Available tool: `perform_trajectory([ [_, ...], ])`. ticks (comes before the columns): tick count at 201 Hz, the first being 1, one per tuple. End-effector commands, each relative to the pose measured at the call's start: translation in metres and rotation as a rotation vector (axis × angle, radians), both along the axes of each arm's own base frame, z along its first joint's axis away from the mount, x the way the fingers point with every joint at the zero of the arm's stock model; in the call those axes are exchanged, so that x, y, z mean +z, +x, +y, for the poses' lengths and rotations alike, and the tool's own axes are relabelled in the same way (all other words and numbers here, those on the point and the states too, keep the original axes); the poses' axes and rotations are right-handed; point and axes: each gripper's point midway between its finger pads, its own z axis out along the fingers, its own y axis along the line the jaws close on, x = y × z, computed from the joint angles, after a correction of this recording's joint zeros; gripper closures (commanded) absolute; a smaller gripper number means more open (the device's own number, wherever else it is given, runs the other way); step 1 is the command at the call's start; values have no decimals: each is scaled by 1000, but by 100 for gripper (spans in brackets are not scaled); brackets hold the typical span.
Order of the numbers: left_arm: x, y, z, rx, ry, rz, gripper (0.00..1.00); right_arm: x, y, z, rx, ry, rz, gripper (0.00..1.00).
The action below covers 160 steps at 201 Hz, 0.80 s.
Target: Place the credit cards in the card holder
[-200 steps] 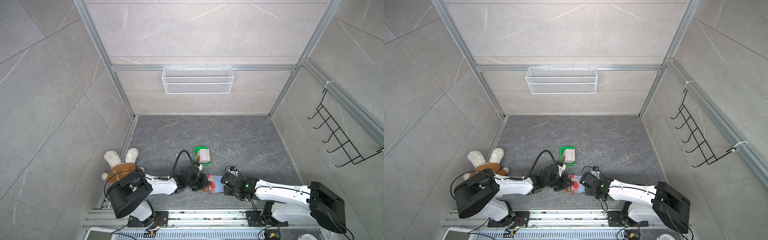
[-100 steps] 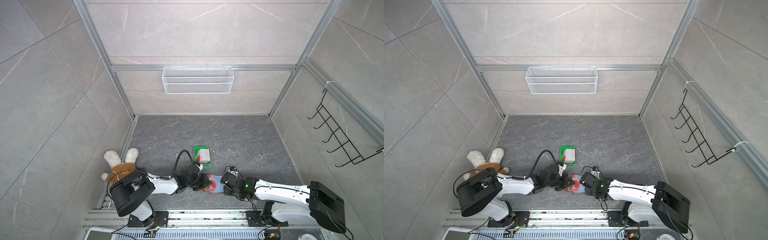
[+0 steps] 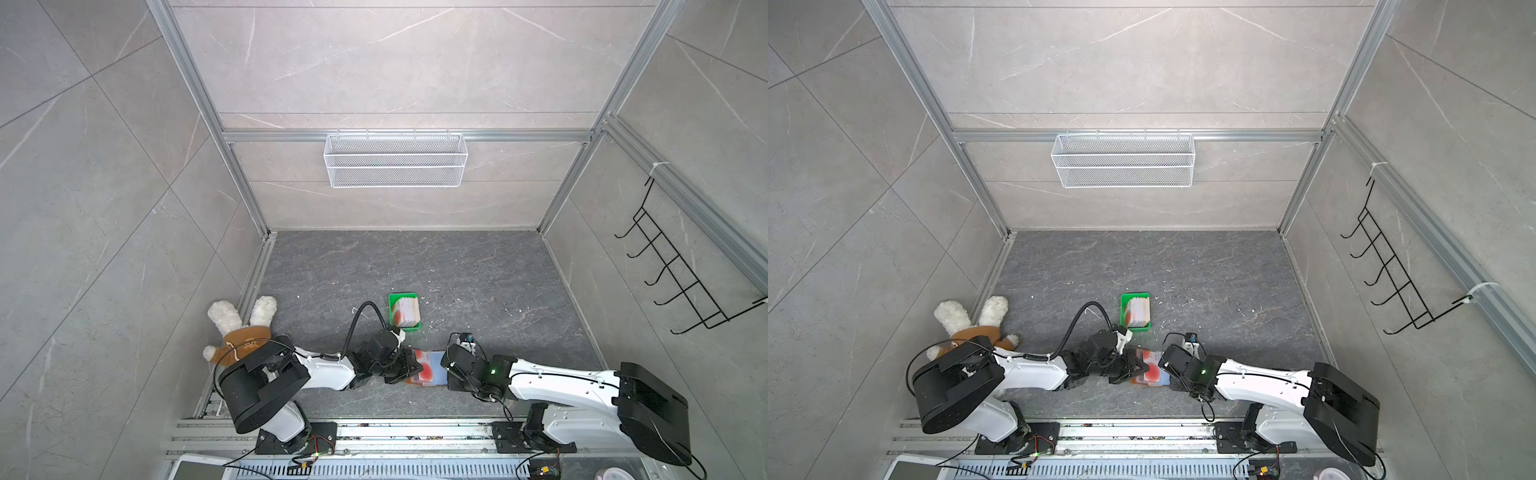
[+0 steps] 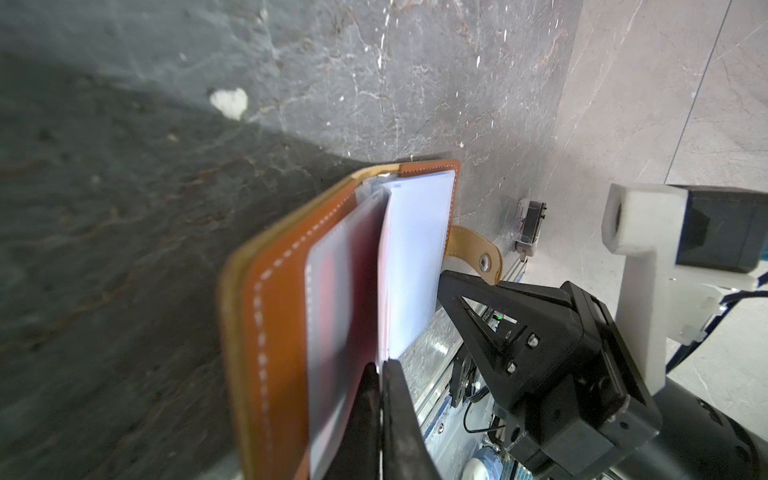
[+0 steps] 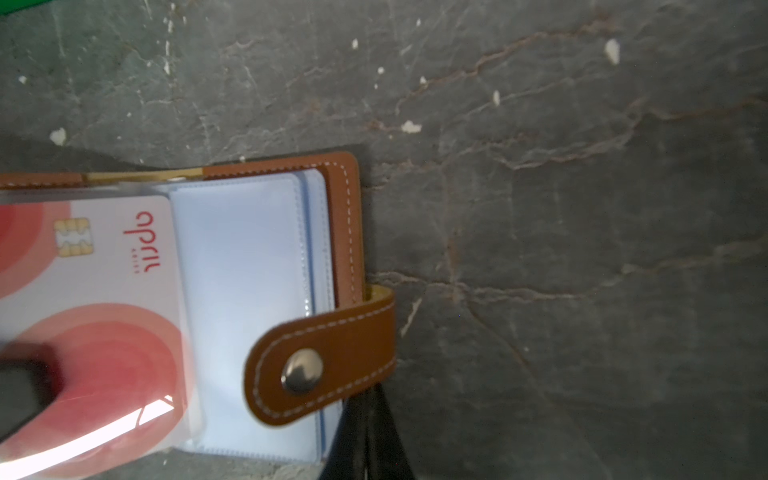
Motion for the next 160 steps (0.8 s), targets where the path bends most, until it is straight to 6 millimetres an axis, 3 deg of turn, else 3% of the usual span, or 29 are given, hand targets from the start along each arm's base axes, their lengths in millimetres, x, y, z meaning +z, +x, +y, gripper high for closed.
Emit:
perform_trajectory([
  [1,7,-5,-4,-43,-22,-6,100,-10,-5,-7,-2,-42,28,94],
  [160,2,1,-13,-49,-24,-9,100,-11,-7,-7,4,-44,35,96],
])
